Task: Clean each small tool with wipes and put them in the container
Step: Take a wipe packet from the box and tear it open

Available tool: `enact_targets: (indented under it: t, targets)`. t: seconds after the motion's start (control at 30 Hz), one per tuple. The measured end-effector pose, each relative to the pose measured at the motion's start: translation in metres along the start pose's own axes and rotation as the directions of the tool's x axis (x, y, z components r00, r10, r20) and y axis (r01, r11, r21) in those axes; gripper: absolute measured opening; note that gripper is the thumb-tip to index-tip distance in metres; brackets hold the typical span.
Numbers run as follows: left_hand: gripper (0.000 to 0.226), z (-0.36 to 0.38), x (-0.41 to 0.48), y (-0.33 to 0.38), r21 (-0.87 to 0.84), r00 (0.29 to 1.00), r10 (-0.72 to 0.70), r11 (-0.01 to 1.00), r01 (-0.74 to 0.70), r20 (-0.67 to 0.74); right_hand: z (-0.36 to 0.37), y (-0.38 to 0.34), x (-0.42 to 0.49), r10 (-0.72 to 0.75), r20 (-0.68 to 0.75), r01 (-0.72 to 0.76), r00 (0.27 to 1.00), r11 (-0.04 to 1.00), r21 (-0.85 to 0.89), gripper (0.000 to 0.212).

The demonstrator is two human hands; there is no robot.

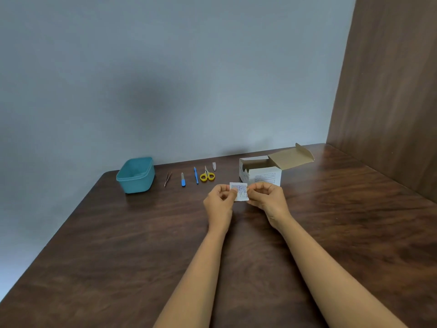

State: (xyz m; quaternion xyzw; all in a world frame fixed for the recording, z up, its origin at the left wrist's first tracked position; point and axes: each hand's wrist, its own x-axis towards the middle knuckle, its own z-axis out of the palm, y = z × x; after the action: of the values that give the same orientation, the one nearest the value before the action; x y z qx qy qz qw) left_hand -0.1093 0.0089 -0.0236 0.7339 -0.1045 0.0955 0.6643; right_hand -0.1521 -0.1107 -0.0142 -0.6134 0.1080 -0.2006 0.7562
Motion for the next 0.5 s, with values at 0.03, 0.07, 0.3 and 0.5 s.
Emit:
enact_targets:
  t: [0.03,0.07,0.3,0.5]
  targets:
    - [0.008,0.0004,0.0002,-0.0001,0.010,1.000,0.012,1.000,-0.012,0.000,-0.0002,0.0005,-0.0001,-0.029,0.007,0.029,1.000,0.999,-0.030,0.009]
    - [0.008,0.0005,0.0006,0.0000,0.020,1.000,0.021,1.000,-0.021,-0.006,-0.0001,0.0013,-0.0001,-0.053,0.018,0.054,0.998,0.997,-0.052,0.010]
    - [0.011,-0.0013,0.0005,0.0023,0.078,0.999,0.043,0.996,-0.042,-0.012,0.0001,0.0047,0.0000,-0.115,0.024,0.116,0.993,0.989,-0.090,0.015]
    - [0.012,-0.0041,-0.0017,0.0038,-0.064,0.995,0.016,0.998,-0.010,0.098,-0.0007,0.0070,0.0008,-0.099,0.009,0.099,0.995,0.992,-0.081,0.006]
